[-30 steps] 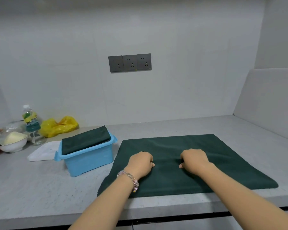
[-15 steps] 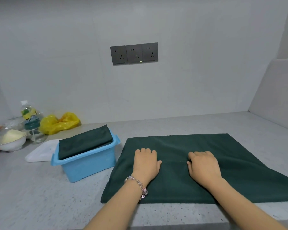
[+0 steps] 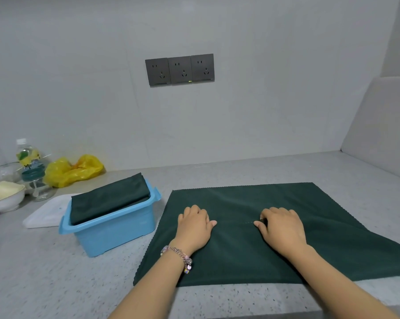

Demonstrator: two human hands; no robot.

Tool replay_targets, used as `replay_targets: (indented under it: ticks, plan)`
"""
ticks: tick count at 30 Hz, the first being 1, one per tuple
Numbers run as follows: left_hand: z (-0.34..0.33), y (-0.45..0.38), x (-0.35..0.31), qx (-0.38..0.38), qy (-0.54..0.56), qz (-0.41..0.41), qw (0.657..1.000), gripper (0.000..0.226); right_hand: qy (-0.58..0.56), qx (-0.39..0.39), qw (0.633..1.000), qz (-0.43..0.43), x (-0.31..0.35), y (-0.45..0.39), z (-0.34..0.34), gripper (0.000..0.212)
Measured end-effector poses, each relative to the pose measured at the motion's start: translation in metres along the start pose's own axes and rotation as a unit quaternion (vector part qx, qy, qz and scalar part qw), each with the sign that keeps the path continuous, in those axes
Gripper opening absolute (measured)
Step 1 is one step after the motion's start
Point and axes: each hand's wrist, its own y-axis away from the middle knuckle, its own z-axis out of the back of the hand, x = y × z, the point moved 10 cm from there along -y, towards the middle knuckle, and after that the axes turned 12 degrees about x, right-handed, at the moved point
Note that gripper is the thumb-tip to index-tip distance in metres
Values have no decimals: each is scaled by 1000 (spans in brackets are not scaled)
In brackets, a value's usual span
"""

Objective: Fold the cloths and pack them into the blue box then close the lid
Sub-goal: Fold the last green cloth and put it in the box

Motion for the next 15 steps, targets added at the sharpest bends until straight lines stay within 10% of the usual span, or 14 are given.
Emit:
replay_targets:
  ticks: [11, 15]
  plan:
    - [8, 3, -22, -25, -32, -2, 999, 25, -41, -4, 999, -7, -4, -4, -7, 33]
    - [-22, 4, -60, 75, 34, -46, 996, 54, -38, -7, 999, -9, -3, -2, -5, 32]
